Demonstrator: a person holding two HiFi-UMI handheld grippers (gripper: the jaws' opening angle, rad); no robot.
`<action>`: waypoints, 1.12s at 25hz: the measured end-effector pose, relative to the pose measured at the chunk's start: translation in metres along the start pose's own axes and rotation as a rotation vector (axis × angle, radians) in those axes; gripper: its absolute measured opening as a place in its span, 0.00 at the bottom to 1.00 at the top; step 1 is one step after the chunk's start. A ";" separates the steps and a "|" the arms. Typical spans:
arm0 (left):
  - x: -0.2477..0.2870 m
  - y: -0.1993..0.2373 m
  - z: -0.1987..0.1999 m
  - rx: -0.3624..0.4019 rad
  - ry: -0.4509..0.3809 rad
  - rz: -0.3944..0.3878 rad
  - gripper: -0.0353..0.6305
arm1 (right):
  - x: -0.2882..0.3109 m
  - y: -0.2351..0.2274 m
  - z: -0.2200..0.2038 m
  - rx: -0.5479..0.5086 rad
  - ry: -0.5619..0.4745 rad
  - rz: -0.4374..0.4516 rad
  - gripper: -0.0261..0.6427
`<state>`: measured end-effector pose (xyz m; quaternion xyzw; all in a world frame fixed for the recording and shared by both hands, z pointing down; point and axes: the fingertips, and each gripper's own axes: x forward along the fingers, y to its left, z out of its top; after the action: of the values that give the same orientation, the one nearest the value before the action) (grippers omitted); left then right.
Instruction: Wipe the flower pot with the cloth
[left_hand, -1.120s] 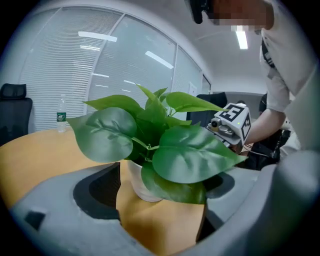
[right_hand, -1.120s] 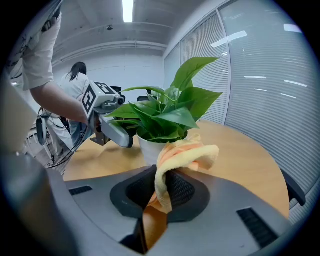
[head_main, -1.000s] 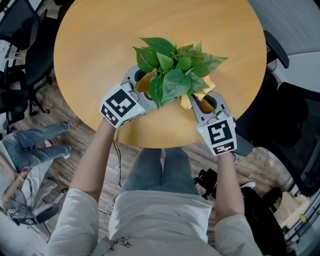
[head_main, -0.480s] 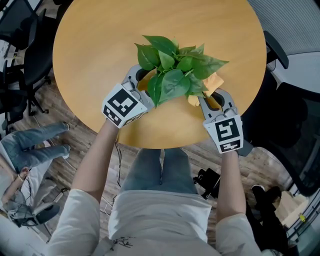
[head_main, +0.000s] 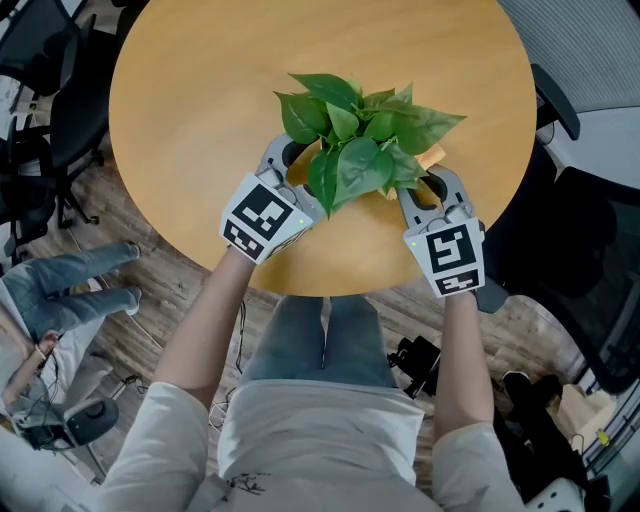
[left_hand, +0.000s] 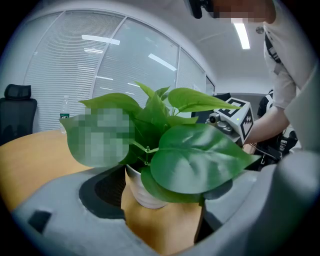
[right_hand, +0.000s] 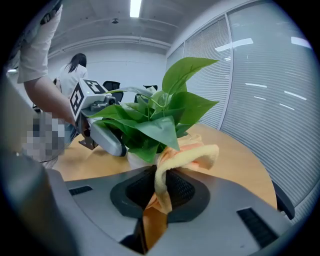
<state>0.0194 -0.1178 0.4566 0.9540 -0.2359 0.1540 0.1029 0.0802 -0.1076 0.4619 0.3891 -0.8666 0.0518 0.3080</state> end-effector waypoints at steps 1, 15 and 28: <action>0.001 0.000 0.000 -0.004 0.002 0.014 0.70 | 0.000 0.000 0.000 0.006 0.001 -0.002 0.11; 0.006 -0.002 0.001 -0.062 -0.009 0.173 0.70 | -0.008 0.011 -0.005 0.007 0.006 0.001 0.11; 0.010 -0.001 0.002 -0.129 0.023 0.300 0.70 | -0.011 0.022 -0.006 0.005 0.004 0.020 0.11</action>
<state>0.0292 -0.1218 0.4578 0.8975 -0.3841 0.1631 0.1427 0.0731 -0.0830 0.4633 0.3811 -0.8697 0.0577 0.3084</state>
